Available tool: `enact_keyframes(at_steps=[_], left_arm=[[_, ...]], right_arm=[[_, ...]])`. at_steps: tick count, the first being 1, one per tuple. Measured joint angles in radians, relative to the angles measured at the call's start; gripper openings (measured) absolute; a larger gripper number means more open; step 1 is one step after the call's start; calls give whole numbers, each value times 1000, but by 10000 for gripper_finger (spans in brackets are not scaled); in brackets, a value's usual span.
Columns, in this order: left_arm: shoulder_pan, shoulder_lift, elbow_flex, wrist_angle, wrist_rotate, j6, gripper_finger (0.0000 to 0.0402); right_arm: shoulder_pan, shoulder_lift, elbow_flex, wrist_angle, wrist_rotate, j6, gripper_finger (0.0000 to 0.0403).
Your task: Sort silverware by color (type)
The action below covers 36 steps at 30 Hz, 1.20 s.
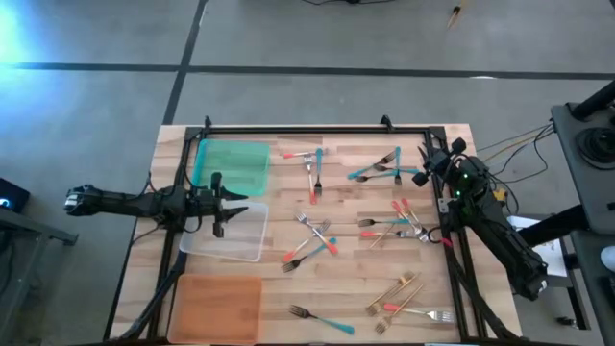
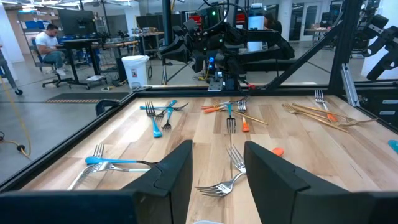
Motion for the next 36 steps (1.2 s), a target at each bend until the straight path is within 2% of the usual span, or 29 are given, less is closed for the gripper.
enact_keyframes(at_steps=[8,10,17,22,27,33,36], left_arm=[[0,0,0,0,0,0,128],[0,0,0,0,0,0,128],[0,0,0,0,0,0,128],[0,0,0,0,0,0,128],[0,0,0,0,0,0,128],[0,0,0,0,0,0,128],[0,0,0,0,0,0,128]], right_arm=[[0,0,0,20,9,2,68],[0,0,0,19,3,48,68],[0,0,0,31,-9,470,68],[0,0,0,75,-9,707,68],[0,0,0,92,-8,909,68],[0,0,0,94,-6,1050,68],[0,0,0,96,-2,1170,68]])
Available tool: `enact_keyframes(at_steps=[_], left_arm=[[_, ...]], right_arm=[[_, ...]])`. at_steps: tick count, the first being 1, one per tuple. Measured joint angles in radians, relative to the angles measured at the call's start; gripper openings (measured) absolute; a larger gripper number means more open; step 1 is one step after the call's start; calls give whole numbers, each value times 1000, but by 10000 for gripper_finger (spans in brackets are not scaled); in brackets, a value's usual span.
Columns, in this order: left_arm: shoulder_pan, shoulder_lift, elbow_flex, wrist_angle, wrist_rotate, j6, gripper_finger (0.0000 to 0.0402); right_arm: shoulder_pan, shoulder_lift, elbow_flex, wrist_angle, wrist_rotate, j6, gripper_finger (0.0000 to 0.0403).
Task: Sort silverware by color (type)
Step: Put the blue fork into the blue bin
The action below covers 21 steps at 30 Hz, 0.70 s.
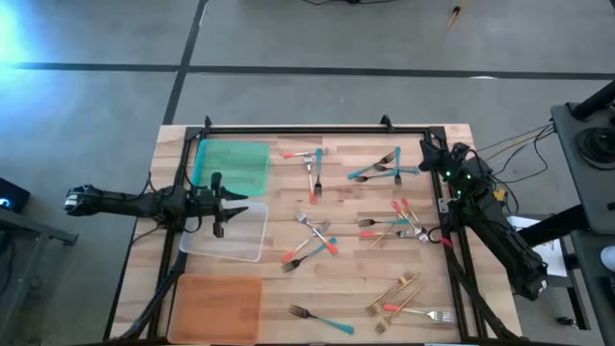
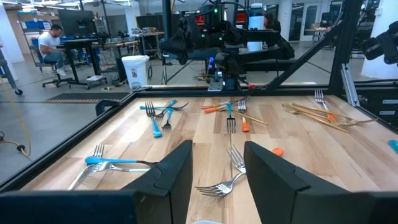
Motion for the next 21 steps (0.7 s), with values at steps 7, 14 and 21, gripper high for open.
enact_keyframes(at_steps=[7,14,21], left_arm=[[0,0,0,0,0,0,128],[0,0,0,0,0,0,128],[0,0,0,0,0,0,128]], right_arm=[[0,33,7,124,-73,63,68],[0,234,133,0,-149,4,68],[6,465,306,-87,-160,-18,68]])
